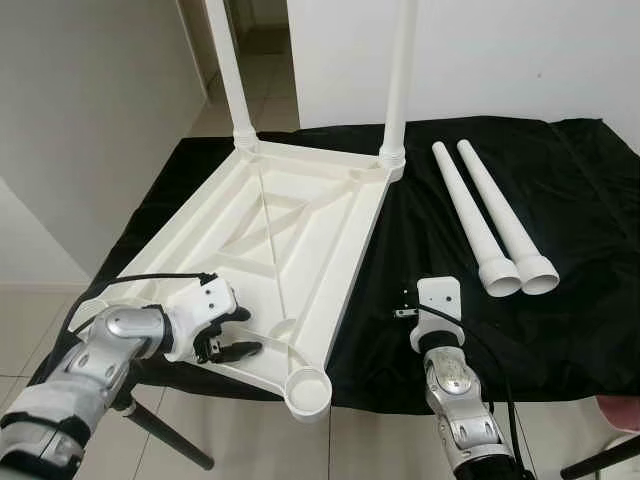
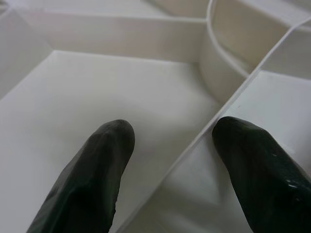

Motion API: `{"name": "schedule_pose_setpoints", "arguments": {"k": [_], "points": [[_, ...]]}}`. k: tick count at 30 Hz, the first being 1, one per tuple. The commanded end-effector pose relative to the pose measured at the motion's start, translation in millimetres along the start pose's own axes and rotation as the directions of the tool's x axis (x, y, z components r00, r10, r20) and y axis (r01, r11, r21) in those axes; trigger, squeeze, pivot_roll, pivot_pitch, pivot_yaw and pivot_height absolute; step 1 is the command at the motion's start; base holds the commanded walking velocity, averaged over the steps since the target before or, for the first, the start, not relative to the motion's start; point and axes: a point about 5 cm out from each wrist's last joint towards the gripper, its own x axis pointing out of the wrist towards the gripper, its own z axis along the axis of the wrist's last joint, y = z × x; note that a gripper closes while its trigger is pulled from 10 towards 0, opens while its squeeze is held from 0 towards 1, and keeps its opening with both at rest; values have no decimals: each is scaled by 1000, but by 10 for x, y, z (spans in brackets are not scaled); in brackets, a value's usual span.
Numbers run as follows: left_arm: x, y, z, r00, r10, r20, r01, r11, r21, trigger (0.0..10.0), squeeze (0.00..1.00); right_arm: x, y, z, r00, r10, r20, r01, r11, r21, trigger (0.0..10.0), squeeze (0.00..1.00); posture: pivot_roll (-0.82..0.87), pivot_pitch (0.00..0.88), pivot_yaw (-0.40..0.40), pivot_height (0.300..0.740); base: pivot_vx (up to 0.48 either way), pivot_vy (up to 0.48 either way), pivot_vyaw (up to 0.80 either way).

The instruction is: Building children table

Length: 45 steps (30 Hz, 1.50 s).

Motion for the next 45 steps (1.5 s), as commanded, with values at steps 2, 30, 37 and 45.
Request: {"name": "schedule_pose_setpoints", "arguments": {"k": [2,30,37,45], "points": [[-3,10,-65,999,-11,-35,11,1000,3,10000,0,-5,17,9,1000,-5,4,5,1000,16,10000,0,-61,40,121,740,0,0,0],[223,-109,304,983,-1,184,1,1000,3,10000,0,57,34,68,1000,-10,24,9,1000,25,10000,0,-51,57,116,740,0,0,0],[257,-174,464,962,-21,271,30,999,-29,10000,1000,99,-40,139,997,-38,64,36,999,25,10000,0,-58,60,117,740,0,0,0],[255,-137,661,906,173,388,-133,983,-126,10000,0,122,-167,255,987,-88,136,83,996,39,10000,0,-68,47,116,740,0,0,0]]}}
